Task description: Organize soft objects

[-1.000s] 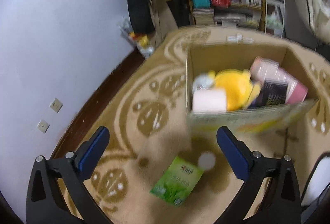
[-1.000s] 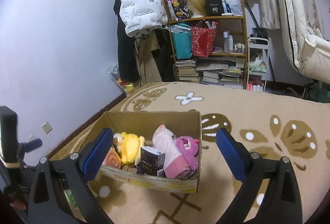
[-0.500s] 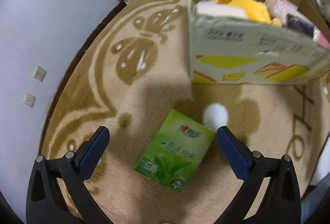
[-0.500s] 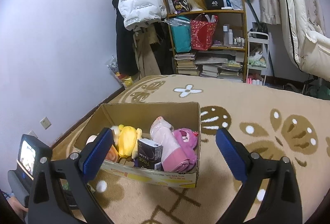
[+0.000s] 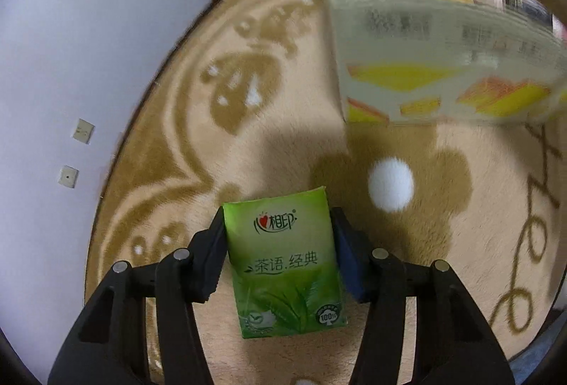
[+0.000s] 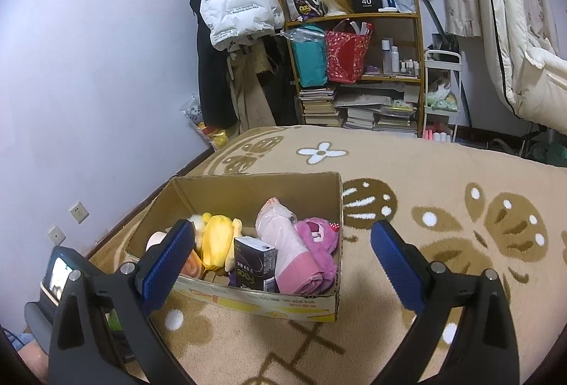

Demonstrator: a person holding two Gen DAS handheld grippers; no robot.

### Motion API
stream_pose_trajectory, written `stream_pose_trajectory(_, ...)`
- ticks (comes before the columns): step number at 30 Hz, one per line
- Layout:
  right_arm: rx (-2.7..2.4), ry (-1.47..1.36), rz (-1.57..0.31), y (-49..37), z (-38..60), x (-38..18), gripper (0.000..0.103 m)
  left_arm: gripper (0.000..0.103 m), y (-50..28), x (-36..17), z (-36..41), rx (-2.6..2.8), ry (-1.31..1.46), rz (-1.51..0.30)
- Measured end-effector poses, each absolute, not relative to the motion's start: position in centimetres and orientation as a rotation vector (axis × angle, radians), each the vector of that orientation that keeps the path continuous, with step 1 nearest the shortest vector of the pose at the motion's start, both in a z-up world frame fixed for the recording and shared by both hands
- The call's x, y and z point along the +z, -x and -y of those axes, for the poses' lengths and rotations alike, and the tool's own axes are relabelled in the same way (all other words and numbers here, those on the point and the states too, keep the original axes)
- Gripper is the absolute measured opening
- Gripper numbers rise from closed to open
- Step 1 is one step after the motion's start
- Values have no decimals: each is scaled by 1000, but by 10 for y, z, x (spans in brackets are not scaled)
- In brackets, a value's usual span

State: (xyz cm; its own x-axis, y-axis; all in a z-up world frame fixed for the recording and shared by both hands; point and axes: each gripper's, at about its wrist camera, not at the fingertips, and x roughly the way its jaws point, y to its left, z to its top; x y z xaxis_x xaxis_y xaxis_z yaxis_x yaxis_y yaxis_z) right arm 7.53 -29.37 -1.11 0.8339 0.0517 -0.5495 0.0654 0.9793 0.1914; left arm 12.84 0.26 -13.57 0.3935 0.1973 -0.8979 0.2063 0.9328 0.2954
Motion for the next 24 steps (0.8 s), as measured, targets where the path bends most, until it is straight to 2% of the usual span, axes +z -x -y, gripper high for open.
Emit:
stream_pose_trajectory(12, -13, -207, -585, -74, 296, -13, 103, 54, -106, -12, 13, -65, -230, -640)
stream_pose_trajectory(19, -19, -228, -580, -73, 299, -12, 103, 54, -118, 9, 39, -150, -209, -548)
stream_pose_trajectory(24, -22, -232, -577, -73, 300, -12, 103, 54, -127, 7, 54, -192, -208, -549)
